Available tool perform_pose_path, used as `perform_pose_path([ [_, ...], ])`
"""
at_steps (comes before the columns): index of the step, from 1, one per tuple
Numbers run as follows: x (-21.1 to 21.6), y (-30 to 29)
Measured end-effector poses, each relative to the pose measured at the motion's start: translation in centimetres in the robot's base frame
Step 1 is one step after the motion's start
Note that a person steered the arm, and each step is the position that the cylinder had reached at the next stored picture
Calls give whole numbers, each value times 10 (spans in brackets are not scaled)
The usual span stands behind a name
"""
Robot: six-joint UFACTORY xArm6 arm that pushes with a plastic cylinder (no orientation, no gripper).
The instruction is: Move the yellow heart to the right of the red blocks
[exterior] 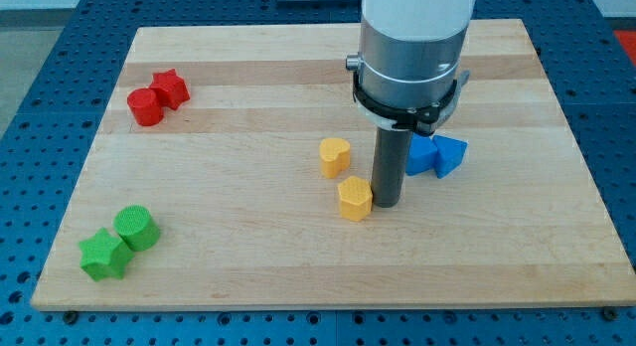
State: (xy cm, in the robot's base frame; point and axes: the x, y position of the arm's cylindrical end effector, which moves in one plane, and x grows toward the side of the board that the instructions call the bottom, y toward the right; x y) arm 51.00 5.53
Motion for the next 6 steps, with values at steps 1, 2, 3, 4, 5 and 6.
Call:
perform_pose_path([
  [1, -12, -7],
  [2, -32, 0],
  [3, -41, -4],
  [4, -42, -26],
  [5, -45, -54],
  [6, -55, -77],
])
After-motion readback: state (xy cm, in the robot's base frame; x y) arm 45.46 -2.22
